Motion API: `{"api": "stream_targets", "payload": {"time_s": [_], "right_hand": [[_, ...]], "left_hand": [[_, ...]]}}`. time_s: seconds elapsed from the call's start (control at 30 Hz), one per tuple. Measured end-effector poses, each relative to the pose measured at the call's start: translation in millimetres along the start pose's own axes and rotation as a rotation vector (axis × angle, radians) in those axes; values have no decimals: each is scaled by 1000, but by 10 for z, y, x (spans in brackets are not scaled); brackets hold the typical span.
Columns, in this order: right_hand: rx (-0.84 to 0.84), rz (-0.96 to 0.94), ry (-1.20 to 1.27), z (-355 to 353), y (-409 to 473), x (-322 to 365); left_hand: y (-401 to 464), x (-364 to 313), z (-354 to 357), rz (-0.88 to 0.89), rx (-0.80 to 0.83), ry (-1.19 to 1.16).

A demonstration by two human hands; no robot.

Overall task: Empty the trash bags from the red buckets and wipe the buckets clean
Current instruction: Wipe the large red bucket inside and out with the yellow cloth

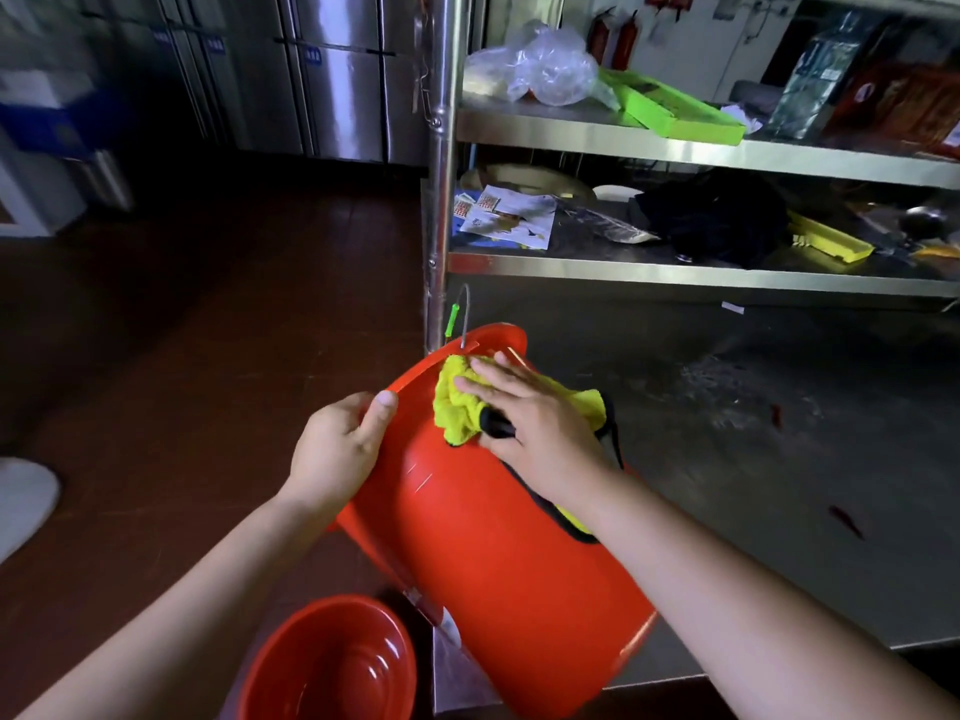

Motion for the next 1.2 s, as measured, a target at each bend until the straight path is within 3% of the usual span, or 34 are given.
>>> {"api": "stream_targets", "payload": {"time_s": [0.1, 0.27, 0.47, 0.57, 0.77, 0.93, 1.03, 1.2], "right_hand": [[-31, 31, 155, 6, 15, -140], [-46, 362, 300, 27, 154, -576], [108, 694, 382, 109, 349, -775], [129, 623, 274, 151, 374, -576], [41, 96, -373, 229, -101, 234], [52, -90, -575, 507, -745, 585], [38, -100, -578, 387, -792, 419], [-38, 120, -344, 111, -544, 36]], "left_hand": [[-6, 3, -10, 25, -36, 70], [-87, 191, -81, -95, -24, -78], [-138, 253, -155, -137, -25, -86], [-146, 251, -203, -160, -29, -76], [-20, 103, -119, -163, 14, -26], [122, -69, 9, -124, 31, 68], [133, -98, 64, -109, 19, 90], [99, -89, 113, -109, -35, 43]]}}
Point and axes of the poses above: each hand's wrist, its own y-axis towards the middle knuckle, its own z-axis out of the palm, x = y × z, the point moved 2 cm from there along y, towards the middle knuckle, and after that the axes turned 4 degrees about -y, right-handed, at the moved point
